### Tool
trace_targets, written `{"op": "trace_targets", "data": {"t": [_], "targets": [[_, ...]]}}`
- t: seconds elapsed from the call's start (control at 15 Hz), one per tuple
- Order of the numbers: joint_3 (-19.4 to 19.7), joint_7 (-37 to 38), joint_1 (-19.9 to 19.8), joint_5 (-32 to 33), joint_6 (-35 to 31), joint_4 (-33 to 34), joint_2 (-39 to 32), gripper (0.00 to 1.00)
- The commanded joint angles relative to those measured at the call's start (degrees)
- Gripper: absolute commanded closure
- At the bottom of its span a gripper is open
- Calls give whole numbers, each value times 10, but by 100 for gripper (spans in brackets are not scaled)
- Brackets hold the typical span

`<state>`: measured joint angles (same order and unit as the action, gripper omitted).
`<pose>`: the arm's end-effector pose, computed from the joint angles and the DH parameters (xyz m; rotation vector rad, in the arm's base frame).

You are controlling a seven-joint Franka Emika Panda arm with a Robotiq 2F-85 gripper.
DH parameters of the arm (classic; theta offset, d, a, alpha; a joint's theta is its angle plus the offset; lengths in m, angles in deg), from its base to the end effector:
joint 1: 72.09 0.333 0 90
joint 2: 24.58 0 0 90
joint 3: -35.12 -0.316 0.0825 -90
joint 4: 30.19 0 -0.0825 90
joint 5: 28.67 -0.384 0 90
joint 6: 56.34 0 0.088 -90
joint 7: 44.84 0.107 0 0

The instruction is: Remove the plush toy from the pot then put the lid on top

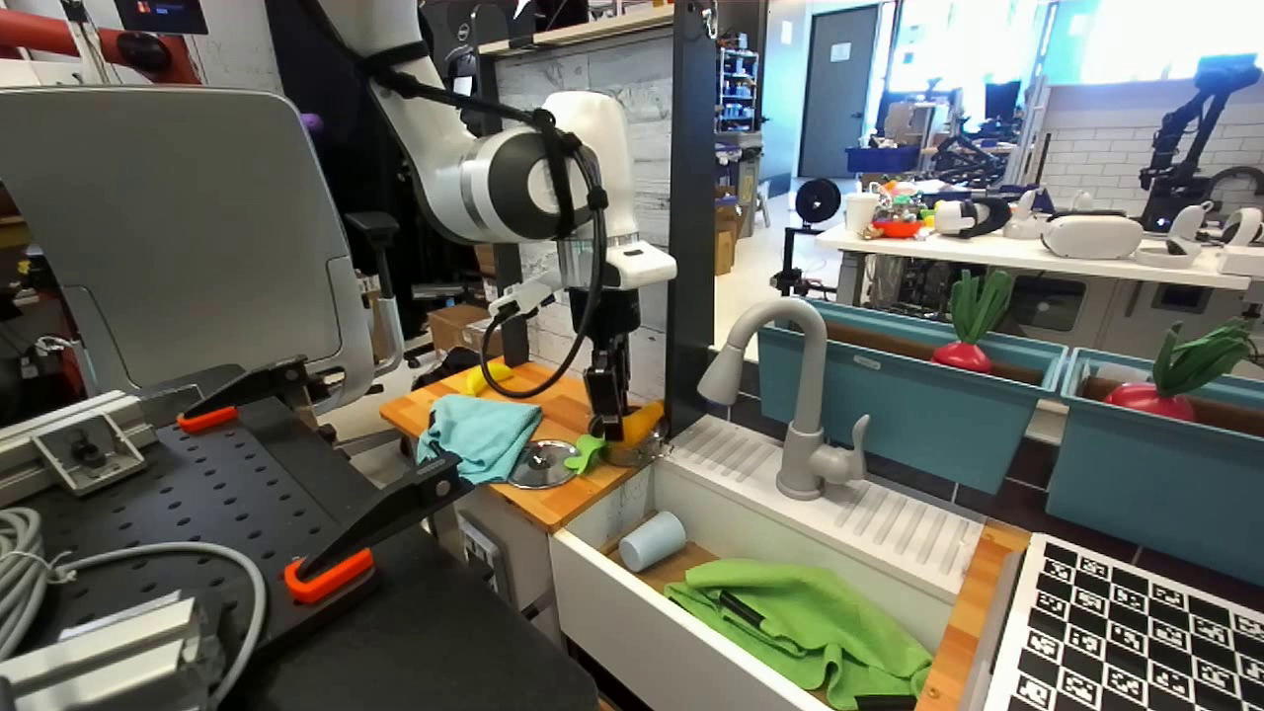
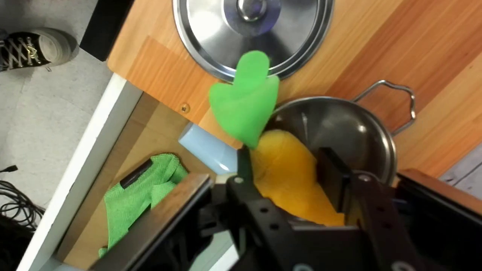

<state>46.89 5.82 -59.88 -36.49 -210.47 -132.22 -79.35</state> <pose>0.6211 0.0019 0.0276 2.7187 -1.3426 0.0434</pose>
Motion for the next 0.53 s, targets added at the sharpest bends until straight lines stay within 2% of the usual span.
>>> {"op": "trace_targets", "data": {"t": [0.0, 0.13, 0.2, 0.47], "targets": [[8, 7, 7, 10, -9, 15, -12, 81], [5, 3, 4, 9, -6, 14, -9, 95], [4, 2, 3, 9, -5, 15, -9, 99], [0, -5, -1, 9, -2, 10, -4, 99]]}}
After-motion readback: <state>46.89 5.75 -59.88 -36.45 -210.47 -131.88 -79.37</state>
